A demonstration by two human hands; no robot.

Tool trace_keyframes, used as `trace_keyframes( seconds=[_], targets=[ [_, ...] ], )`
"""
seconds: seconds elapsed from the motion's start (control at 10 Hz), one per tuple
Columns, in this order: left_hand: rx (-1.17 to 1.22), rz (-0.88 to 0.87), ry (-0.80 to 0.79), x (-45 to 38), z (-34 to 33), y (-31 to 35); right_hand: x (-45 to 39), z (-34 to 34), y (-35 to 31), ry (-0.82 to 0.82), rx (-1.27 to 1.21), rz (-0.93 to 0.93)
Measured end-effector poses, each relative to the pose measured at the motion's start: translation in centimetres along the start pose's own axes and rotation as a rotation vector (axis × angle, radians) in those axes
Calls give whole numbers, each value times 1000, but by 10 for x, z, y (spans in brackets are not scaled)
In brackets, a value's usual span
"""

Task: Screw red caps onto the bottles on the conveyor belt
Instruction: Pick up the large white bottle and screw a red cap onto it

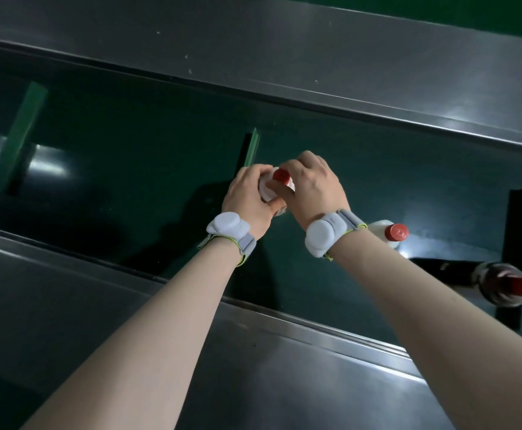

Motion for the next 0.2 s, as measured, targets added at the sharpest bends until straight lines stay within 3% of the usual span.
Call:
trace_keyframes(
  seconds=[0.2],
  targets=[
    [-87,23,-2,18,14,26,9,19,-6,-133,40,-45]
  ],
)
Point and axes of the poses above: each hand's wrist, its own x-axis away from the middle knuckle, its own z-axis out of the back of the hand, y = z × x, the point moved 7 cm from there along -x, towards the middle knuckle, and after that the axes turned 10 degrees about -y, right-handed, at the moved point
